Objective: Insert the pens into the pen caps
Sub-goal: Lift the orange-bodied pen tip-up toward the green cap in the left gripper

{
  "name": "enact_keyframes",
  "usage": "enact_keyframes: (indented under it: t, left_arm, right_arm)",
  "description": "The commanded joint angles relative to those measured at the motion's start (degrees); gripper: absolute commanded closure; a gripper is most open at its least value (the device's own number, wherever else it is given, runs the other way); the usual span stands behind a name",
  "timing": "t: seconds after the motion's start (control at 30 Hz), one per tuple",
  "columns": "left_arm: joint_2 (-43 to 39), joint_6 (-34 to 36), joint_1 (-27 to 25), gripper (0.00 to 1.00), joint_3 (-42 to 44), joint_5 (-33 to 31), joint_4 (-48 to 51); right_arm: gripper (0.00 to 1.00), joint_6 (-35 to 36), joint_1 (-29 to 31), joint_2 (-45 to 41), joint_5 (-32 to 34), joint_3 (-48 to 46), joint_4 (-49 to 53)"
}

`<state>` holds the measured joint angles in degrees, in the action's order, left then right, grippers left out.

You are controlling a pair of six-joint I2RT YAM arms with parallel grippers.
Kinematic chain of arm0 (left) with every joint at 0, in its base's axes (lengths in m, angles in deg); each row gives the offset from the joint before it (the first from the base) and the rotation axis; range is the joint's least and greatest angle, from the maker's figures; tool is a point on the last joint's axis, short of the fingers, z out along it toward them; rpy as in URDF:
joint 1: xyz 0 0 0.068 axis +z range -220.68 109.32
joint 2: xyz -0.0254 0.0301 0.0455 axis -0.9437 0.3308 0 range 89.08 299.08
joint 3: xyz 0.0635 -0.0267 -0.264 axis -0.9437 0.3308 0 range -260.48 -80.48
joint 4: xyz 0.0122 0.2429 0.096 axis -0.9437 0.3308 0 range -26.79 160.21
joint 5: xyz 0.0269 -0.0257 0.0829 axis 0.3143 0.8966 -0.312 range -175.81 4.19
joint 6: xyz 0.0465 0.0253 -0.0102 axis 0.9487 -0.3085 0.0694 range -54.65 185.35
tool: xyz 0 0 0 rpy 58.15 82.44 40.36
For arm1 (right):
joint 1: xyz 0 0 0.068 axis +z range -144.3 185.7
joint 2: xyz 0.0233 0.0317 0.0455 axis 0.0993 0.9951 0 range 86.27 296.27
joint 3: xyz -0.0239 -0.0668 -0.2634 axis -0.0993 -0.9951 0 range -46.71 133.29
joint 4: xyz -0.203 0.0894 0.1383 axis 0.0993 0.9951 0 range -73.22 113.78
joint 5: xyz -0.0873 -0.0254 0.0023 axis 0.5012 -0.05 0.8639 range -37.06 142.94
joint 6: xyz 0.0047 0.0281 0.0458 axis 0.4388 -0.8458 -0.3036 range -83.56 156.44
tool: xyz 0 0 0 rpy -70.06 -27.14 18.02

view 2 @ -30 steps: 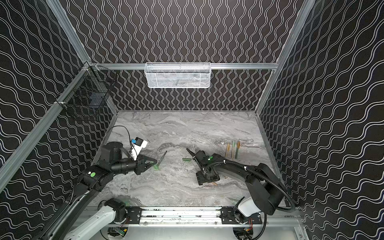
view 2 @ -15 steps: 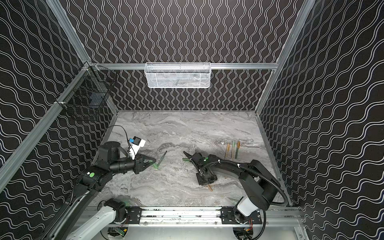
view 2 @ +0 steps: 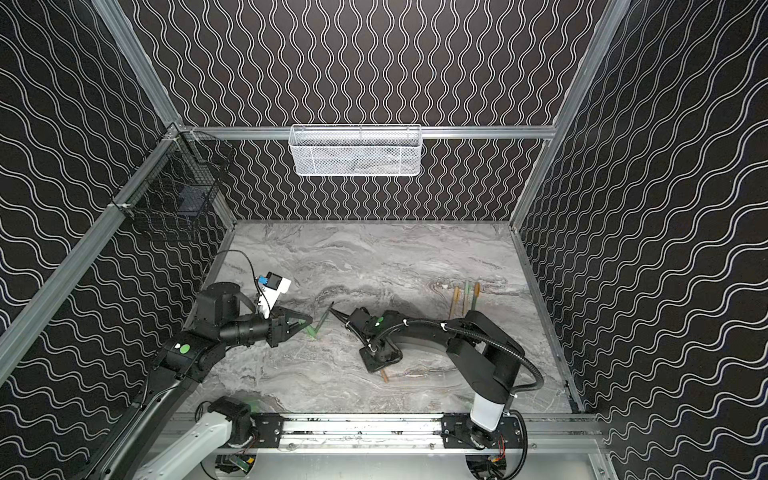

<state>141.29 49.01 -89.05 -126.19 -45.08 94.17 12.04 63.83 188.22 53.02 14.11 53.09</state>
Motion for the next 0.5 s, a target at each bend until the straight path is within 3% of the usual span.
enact_keyframes:
  t: [0.0,0.33,0.47]
  left_arm:
    - [0.31,0.37,0.15,1.00,0.03,0.56,-1.74]
    - [0.70,0.12,0.27,1.00,0.26,1.08,-2.22]
    - [0.70,0.02,0.36,1.00,0.30,1.19,-2.32]
  right_arm:
    - [0.87,-0.29,0.88,1.93,-0.51,0.25,-2.65]
    - [0.65,-1.33,4.61,-2.97,1.15,-6.46,-3.38]
    - [0.65,-1.97,5.50,-2.34,1.75,-7.14,-3.44]
